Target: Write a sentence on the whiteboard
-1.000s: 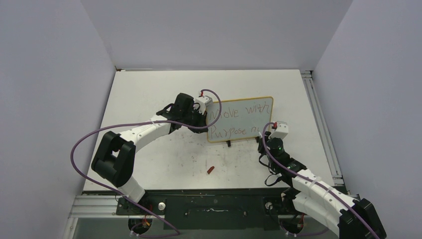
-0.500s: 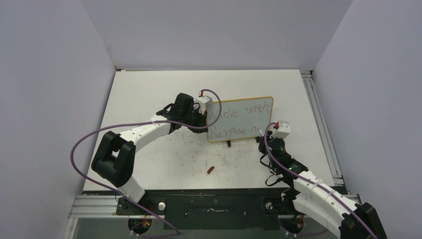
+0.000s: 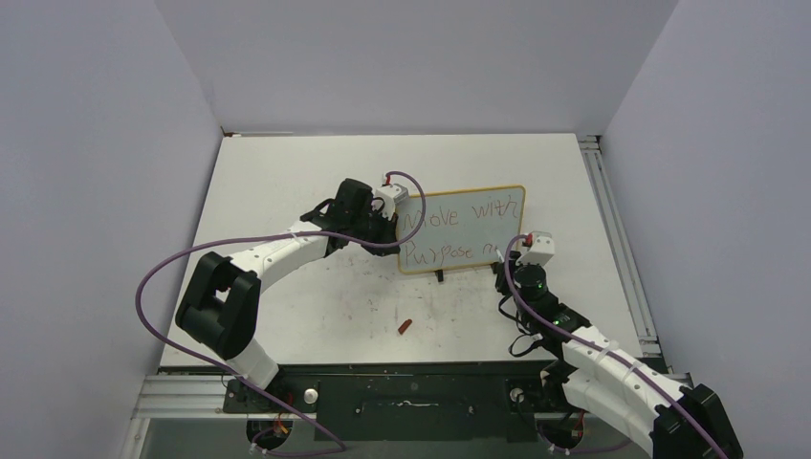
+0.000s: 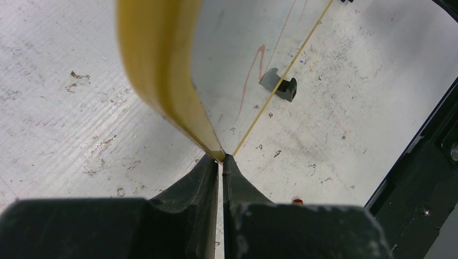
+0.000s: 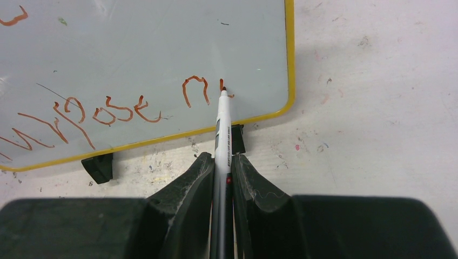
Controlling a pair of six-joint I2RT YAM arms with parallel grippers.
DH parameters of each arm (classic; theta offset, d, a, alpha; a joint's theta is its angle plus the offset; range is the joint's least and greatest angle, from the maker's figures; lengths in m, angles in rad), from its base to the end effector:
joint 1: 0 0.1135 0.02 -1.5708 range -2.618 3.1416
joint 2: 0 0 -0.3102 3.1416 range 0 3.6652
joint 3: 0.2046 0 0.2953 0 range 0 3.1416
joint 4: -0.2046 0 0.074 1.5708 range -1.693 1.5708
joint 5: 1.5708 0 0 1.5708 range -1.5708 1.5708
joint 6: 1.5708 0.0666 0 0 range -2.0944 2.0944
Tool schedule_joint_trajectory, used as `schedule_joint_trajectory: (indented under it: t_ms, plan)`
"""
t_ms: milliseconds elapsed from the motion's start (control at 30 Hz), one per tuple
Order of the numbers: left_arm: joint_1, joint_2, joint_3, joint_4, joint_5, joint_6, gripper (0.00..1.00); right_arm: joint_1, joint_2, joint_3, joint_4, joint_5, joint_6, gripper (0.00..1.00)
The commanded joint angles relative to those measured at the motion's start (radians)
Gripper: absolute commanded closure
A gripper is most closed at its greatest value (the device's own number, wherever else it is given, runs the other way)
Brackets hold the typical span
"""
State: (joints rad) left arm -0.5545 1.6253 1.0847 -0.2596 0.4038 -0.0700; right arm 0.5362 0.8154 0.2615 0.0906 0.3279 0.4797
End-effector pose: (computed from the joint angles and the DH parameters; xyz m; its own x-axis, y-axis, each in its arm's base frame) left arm 0.3347 -0.2381 0.2288 -0.6586 0.3323 -0.6751 0.6724 0.6625 -0.3299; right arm 0.1893 0.0875 0.1770 -0.4497 0.2410 -0.8600 -0.0320 0.9579 0.2852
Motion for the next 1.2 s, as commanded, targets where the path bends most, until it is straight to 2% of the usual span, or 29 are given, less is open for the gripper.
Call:
schedule_joint_trajectory:
  t_ms: [0, 300, 667, 1167]
  plan:
    - [0.002, -0.048, 0.058, 0.02, 0.018, 0.006, 1.0, -0.006, -0.013, 0.016, 0.044, 0.024, 0.0, 0.95]
    - [0.003, -0.048, 0.057, 0.019, 0.018, 0.007, 1.0, -0.007, 0.012, 0.028, 0.022, 0.074, 0.026, 0.95]
    - [0.004, -0.048, 0.057, 0.02, 0.019, 0.007, 1.0, -0.01, 0.055, 0.044, 0.028, 0.05, 0.018, 0.95]
    - [0.004, -0.048, 0.057, 0.02, 0.02, 0.006, 1.0, -0.011, -0.001, 0.017, 0.046, 0.018, 0.002, 0.95]
